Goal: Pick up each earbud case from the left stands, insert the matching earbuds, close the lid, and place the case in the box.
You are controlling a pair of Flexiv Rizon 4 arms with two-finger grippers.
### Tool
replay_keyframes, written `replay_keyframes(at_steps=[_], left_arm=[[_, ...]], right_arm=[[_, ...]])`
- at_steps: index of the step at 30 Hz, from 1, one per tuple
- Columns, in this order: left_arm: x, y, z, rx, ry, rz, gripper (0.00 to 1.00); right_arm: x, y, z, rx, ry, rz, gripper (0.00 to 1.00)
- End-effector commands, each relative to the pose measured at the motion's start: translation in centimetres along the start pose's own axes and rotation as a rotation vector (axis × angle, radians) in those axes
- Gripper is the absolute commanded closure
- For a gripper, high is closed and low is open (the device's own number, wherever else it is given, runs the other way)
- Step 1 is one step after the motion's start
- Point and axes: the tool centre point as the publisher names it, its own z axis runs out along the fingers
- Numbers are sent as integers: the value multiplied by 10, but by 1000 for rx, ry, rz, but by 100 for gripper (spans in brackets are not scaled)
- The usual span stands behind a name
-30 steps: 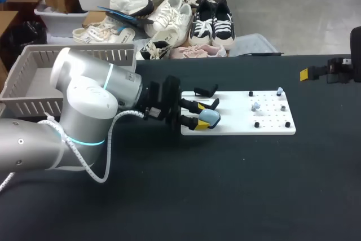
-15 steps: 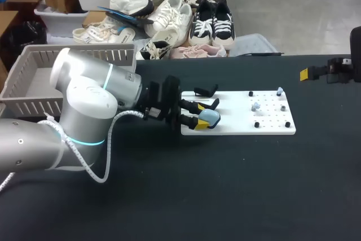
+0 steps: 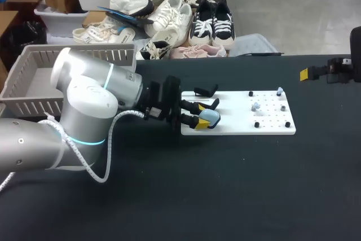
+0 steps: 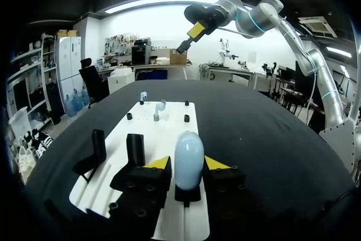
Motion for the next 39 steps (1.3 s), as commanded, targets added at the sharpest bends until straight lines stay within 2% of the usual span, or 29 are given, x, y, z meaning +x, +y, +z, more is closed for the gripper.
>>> replay_keyframes(at_steps=[1, 18, 21, 22, 28, 39], left_arm=[[1, 0, 0, 4, -2, -1, 66], [2, -1, 1, 4, -4, -6, 72], [2, -1, 1, 4, -3, -6, 77], [2, -1, 1, 5, -4, -5, 83], [0, -1, -1, 2, -9, -3, 100], [-12, 1, -7, -26, -75, 5, 100]], right_arm=[[0, -1, 0, -1, 1, -1, 0], [0, -1, 0, -1, 1, -1, 0], [0, -1, 0, -1, 1, -1, 0], [0, -1, 0, -1, 1, -1, 0], [0, -1, 0, -1, 1, -1, 0], [0, -1, 0, -1, 1, -1, 0]])
